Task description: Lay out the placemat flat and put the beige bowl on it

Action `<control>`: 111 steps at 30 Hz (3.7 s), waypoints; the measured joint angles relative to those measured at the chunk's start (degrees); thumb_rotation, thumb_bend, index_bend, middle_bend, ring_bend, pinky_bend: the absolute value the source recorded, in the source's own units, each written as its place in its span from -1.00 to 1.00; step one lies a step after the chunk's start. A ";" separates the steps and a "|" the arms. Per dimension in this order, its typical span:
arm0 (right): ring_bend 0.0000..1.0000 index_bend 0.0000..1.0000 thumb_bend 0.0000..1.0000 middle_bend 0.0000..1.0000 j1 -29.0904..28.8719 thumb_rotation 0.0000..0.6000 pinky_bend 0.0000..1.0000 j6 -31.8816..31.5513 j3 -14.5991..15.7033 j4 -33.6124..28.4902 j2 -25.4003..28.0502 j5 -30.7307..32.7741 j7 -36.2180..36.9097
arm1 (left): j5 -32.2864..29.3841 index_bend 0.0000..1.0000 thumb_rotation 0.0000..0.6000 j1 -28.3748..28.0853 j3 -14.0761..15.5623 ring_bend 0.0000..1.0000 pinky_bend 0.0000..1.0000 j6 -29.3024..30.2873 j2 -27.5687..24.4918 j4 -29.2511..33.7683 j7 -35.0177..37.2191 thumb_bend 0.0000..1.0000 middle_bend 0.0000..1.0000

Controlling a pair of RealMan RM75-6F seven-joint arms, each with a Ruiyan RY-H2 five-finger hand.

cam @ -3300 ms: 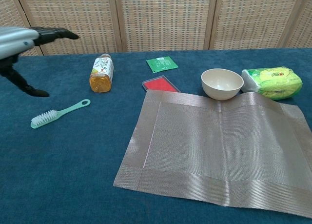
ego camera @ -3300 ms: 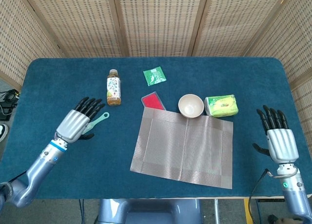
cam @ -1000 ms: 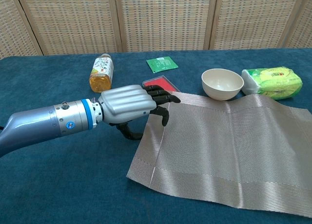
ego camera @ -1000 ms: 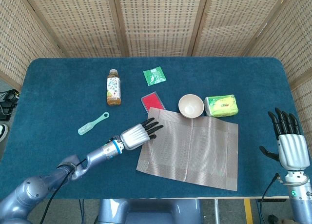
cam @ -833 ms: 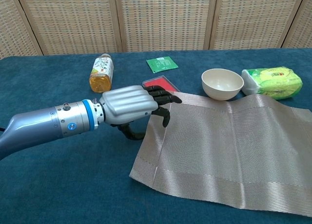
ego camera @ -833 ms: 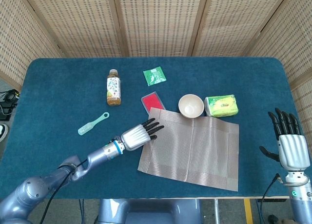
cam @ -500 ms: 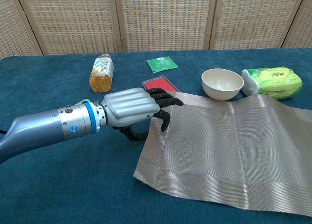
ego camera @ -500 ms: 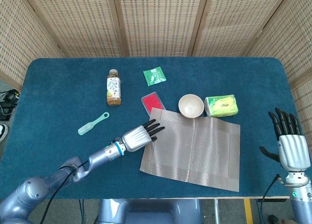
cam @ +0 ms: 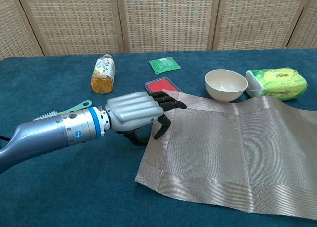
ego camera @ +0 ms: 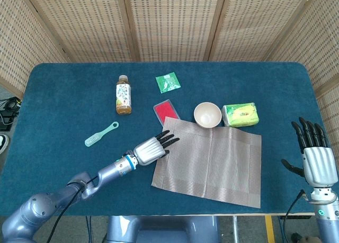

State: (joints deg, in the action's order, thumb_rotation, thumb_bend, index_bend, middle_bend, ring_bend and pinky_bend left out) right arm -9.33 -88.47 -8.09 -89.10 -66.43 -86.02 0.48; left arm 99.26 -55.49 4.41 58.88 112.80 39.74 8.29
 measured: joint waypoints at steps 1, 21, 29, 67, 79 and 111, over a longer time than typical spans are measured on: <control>-1.00 -1.00 -1.00 -1.00 0.02 1.00 -1.00 -0.02 0.00 -0.04 0.02 -0.05 0.03 | -0.05 0.32 1.00 0.03 -0.04 -1.00 -1.00 0.06 0.10 -0.07 0.09 -0.08 -1.00; -1.00 -1.00 -1.00 -1.00 0.44 1.00 -1.00 -0.68 0.11 -0.91 0.53 -1.20 0.32 | -2.08 0.55 1.00 3.27 -0.06 -1.00 -1.00 1.29 -5.41 12.29 -6.96 -0.01 -1.00; -1.00 -1.00 -1.00 -1.00 0.75 1.00 -1.00 -1.43 0.32 -1.55 0.89 -2.22 0.40 | -7.32 0.57 1.00 6.76 -0.29 -1.00 -1.00 -1.53 -14.14 30.24 -19.18 0.02 -1.00; -1.00 -1.00 -1.00 -1.00 1.62 1.00 -1.00 -3.07 1.06 -3.33 1.43 -4.94 -0.67 | -12.40 0.57 1.00 17.63 5.54 -1.00 -1.00 -4.12 -33.45 50.76 -33.83 0.06 -1.00; -1.00 -1.00 -1.00 -1.00 1.73 1.00 -1.00 -3.13 1.16 -3.65 1.50 -5.27 -0.99 | -12.11 0.58 1.00 19.67 5.82 -1.00 -1.00 -3.78 -35.38 51.09 -35.41 0.06 -1.00; -1.00 -1.00 -1.00 -1.00 -5.36 1.00 -1.00 15.34 0.28 3.28 -0.39 2.91 -0.39 | -26.74 -1.00 1.00 28.52 -9.69 -1.00 -1.00 19.20 -45.24 65.27 -36.03 -1.00 -1.00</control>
State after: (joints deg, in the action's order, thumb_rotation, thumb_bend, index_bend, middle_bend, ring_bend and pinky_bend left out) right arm -14.69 -73.12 -7.81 -85.82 -66.83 -83.11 0.09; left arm 72.52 -26.96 -5.28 78.08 67.56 105.00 -27.74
